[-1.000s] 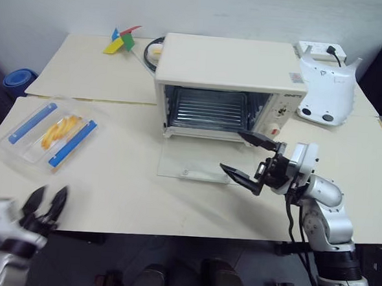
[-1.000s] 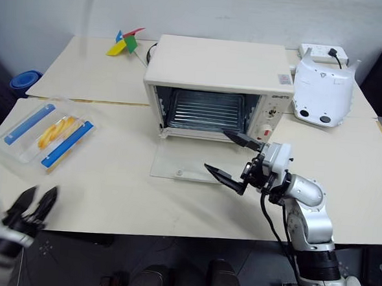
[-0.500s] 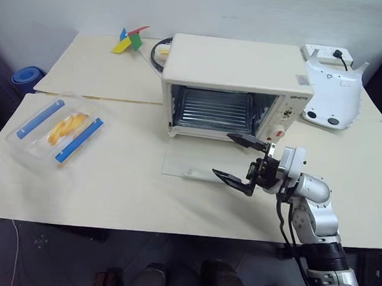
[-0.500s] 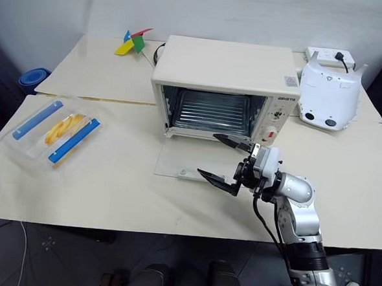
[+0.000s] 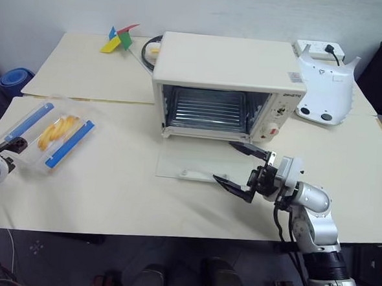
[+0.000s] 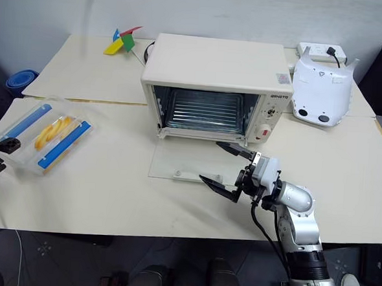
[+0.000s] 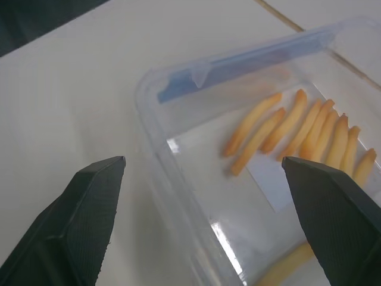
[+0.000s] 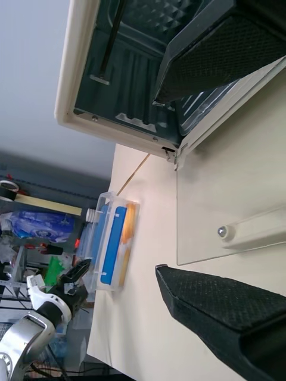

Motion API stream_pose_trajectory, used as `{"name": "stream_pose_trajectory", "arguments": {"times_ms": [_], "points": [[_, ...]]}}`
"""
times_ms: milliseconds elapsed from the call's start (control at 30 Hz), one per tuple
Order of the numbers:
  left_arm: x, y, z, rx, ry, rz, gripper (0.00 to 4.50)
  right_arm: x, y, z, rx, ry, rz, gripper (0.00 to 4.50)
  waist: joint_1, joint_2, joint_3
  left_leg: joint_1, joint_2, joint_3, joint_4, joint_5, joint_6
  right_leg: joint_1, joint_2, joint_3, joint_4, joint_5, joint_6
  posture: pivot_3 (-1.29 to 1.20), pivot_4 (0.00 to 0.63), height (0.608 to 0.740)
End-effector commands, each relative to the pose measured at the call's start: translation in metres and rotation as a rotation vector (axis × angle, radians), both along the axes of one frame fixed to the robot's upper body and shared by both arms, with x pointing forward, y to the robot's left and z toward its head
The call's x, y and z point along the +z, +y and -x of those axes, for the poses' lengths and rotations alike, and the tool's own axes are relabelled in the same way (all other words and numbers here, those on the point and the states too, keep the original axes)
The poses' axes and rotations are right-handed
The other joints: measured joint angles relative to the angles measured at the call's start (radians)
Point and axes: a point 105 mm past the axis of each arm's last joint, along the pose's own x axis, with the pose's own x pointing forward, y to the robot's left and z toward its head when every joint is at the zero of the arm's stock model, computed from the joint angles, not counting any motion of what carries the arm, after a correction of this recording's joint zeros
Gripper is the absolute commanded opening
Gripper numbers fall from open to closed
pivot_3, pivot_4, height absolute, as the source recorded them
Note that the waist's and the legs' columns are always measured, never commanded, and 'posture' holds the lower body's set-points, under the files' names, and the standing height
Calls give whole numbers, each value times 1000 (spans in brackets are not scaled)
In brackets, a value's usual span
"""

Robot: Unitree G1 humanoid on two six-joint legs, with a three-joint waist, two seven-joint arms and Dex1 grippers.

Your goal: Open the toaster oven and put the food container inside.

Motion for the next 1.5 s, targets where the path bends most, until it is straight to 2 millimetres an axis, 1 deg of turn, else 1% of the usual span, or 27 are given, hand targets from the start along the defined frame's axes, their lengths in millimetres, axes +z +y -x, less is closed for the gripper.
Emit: {"name": "stream_pose_trajectory", "arguments": {"times_ms": [33,167,267,333,433,533,600,633,733,833,967,1067,1133,1267,1367,1433,1500], "points": [[0,6,2,21,17,-10,3563,8,-2,5,-11,-58,-10,4500,-2,0,0,0,0,0,0,0,0,0,0,0,0,0,0,0,150,740],[4,12,6,38,23,-23,2294,7,-5,4,-30,-68,-6,4500,1,0,0,0,0,0,0,1,-1,0,0,0,1,0,0,0,150,740],[9,13,8,16,26,-44,1358,8,-6,5,-39,-73,-3,4500,1,0,0,0,0,0,1,1,-1,0,0,0,1,0,0,0,150,740],[15,9,8,-48,41,-85,828,9,-6,4,-45,-76,0,4500,0,0,0,0,0,0,2,1,-1,0,0,0,2,0,0,0,150,740],[21,-10,10,-221,112,-185,121,11,-8,4,-54,-79,12,4500,-1,0,0,0,0,0,1,1,-1,0,0,0,2,0,0,0,150,740],[37,-32,8,-357,85,-203,63,13,-16,2,-92,-75,24,4500,1,0,0,0,0,0,1,1,-1,0,0,0,1,0,0,0,150,740],[47,-57,4,-488,70,-218,63,11,-25,3,-126,-65,38,4500,7,0,0,0,0,-1,1,1,-1,0,0,0,1,0,0,0,150,740],[49,-65,2,-528,66,-225,63,11,-28,3,-136,-61,43,4500,13,0,0,-1,0,-2,1,1,-1,0,-1,-1,1,0,0,0,150,740],[53,-101,-8,-673,52,-223,63,6,-37,6,-174,-40,65,4500,21,0,0,-1,0,-2,1,1,-1,1,-1,-1,0,0,0,0,150,740],[53,-141,-20,-811,40,-199,63,3,-44,9,-213,-27,76,4500,25,0,0,-1,0,-2,1,1,-1,1,-1,-1,0,0,0,0,150,740],[55,-185,-36,-905,6,-157,63,2,-50,15,-255,-18,74,4500,25,0,1,-1,0,-2,2,1,-1,1,-1,-1,1,0,0,0,150,740],[55,-213,-46,-953,-2,-128,63,0,-52,21,-284,-12,71,4500,22,0,1,-1,-1,-2,3,1,-1,1,-1,-1,1,0,0,0,150,740],[52,-230,-51,-991,1,-110,63,0,-53,25,-302,-8,69,4500,18,0,1,-2,-1,-1,3,1,-1,0,0,-1,2,0,0,0,150,740],[47,-257,-61,-1024,-1,-78,63,-1,-54,33,-347,-2,54,4500,18,0,1,-1,0,-1,3,2,-2,0,0,-1,2,0,0,0,150,740],[44,-271,-68,-1046,0,-75,63,-1,-53,36,-367,5,46,4500,20,0,1,-1,-1,-1,4,2,-3,0,0,-1,2,0,0,0,150,740],[43,-277,-71,-1056,5,-92,63,-1,-53,38,-375,8,44,4500,22,0,1,-1,0,-1,4,3,-4,0,0,-1,3,0,0,0,150,740],[42,-281,-74,-1062,0,-101,800,-1,-52,39,-381,11,43,4500,23,0,1,-1,0,-1,4,3,-4,0,0,-1,3,0,0,0,150,740]]}}
